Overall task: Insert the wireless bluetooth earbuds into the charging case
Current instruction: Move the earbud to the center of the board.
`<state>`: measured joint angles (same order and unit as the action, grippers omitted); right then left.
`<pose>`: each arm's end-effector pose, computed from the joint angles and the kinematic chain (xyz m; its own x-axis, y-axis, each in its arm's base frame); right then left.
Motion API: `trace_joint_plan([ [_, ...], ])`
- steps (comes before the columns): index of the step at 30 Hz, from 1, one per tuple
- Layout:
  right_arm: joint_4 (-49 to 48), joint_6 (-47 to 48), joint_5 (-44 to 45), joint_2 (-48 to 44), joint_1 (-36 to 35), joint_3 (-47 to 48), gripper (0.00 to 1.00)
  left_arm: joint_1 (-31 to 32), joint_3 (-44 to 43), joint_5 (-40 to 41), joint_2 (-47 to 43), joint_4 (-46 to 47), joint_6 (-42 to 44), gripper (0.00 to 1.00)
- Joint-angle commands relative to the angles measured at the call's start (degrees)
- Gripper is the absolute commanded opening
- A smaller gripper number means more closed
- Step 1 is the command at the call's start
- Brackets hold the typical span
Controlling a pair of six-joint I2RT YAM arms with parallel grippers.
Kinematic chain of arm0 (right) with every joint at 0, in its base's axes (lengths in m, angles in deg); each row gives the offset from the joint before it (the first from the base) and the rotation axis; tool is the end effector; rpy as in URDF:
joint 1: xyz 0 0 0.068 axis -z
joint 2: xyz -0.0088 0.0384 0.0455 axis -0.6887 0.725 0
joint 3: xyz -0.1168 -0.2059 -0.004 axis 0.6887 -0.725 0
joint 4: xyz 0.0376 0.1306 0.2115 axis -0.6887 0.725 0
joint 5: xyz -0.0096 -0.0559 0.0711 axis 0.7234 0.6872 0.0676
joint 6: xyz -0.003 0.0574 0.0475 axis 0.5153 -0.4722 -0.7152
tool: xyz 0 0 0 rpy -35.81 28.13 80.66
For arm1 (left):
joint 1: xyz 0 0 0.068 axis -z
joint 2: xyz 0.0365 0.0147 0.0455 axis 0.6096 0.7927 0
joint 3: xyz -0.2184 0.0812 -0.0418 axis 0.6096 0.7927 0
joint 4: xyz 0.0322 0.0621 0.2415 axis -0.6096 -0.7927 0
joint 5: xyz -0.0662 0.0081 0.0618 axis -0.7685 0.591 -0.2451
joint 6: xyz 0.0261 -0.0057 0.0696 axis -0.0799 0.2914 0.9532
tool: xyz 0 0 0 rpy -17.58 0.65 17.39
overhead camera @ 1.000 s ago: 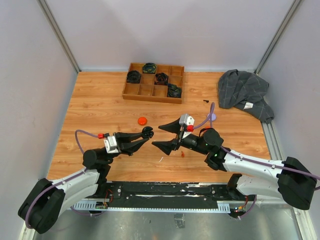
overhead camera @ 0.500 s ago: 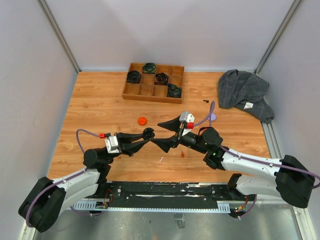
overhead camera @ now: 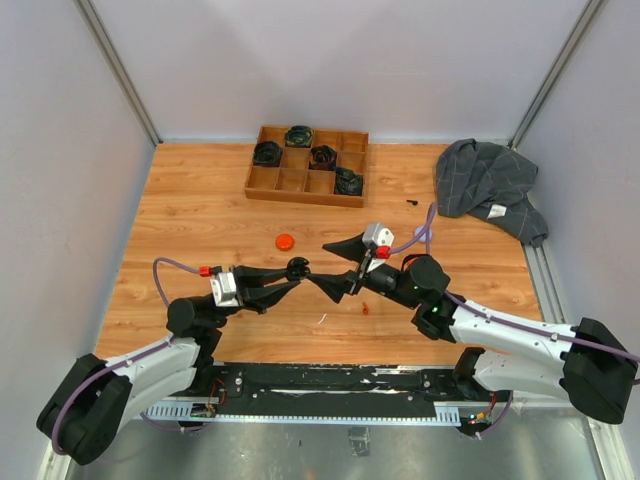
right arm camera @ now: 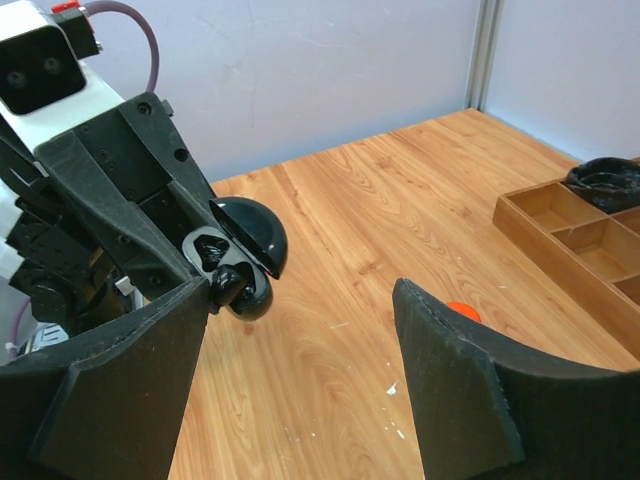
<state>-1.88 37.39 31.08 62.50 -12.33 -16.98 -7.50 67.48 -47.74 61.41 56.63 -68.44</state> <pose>0.1403 0.2321 0.2738 -0.0158 0.2951 -0.9553 -0.9415 0.3174 0.1136 0.1347 -0.1217 0.2125 0.2711 -0.3494 -0.8969 0.9204 0.3669 0.1353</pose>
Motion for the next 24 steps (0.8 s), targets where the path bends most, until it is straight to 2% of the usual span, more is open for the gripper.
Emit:
trace_joint_plan([
  [1, 3.16, 3.43, 1.48, -2.10, 1.16, -0.68, 0.75, -0.09, 3.35, -1.32, -0.25, 2.90, -0.14, 0.00],
  [12, 11.14, 4.92, 1.08, -3.45, 2.37, 1.72, 0.74, -0.09, 3.09, -0.18, 0.45, 2.01, 0.12, 0.00],
  [18, 32.61, 7.51, 7.10, -1.80, 5.23, 10.51, 0.74, -0.07, 2.91, 5.31, -0.85, -3.39, 1.99, 0.00],
  [24, 46.03, 7.67, 6.80, 3.21, 14.87, 17.13, 0.75, -0.09, 2.51, 9.12, -1.91, -8.16, 3.61, 0.00],
])
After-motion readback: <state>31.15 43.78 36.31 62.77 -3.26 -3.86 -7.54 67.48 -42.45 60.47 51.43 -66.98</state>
